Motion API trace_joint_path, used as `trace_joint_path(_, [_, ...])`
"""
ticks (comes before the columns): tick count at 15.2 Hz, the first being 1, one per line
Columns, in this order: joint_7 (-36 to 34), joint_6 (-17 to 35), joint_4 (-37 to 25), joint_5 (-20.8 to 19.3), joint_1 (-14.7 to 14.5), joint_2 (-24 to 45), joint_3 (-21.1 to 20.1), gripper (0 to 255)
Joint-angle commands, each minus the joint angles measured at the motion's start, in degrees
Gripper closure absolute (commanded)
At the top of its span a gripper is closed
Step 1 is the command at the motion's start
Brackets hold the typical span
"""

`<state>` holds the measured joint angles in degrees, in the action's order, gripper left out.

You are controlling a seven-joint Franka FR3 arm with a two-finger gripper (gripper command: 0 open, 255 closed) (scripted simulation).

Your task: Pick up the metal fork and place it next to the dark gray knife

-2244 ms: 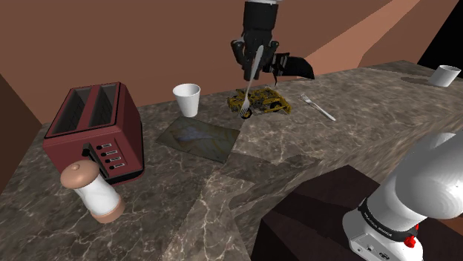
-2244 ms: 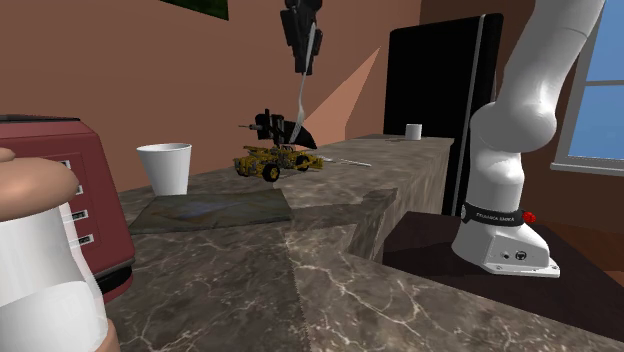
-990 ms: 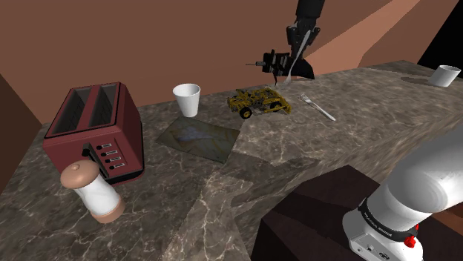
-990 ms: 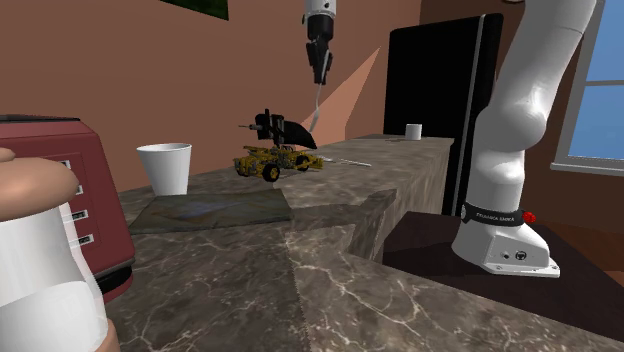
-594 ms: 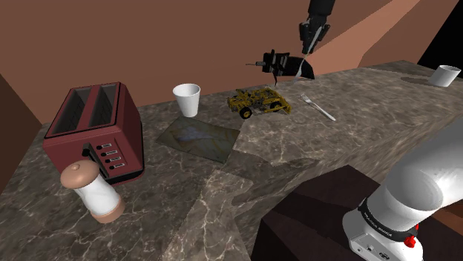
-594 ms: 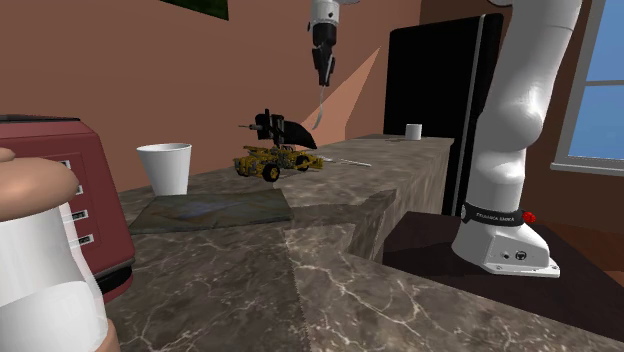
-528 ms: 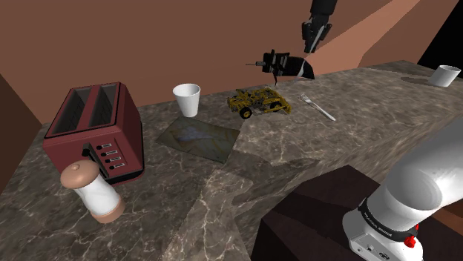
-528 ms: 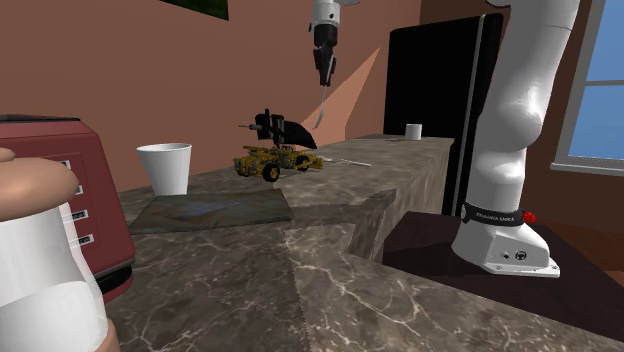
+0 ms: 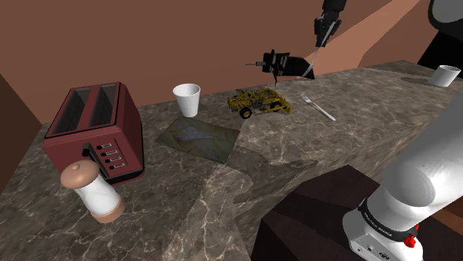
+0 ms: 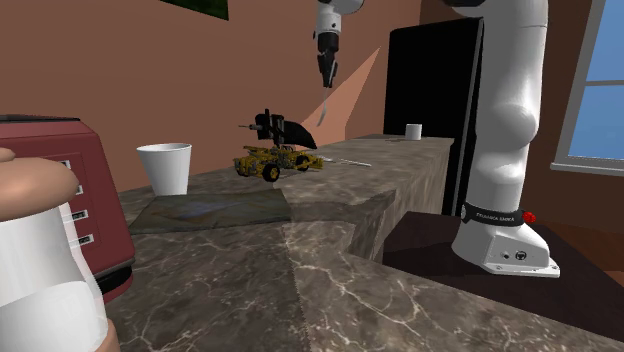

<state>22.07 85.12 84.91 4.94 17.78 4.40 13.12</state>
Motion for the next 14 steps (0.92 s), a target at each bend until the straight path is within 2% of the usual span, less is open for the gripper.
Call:
trace_joint_path(1, [2.8, -0.8, -3.9, 0.7, 1.6, 3.4, 1.2, 255])
trace_joint_path(5, [7.6, -4.3, -14.9, 2.8, 5.5, 11.6, 3.1, 255])
trace_joint_path(6, [9.1, -6.0, -19.7, 3.8, 7.1, 15.0, 3.6, 255])
trace_joint_path(14, [9.3, 1.7, -9.5, 3.0, 6.1, 12.3, 3.4, 255])
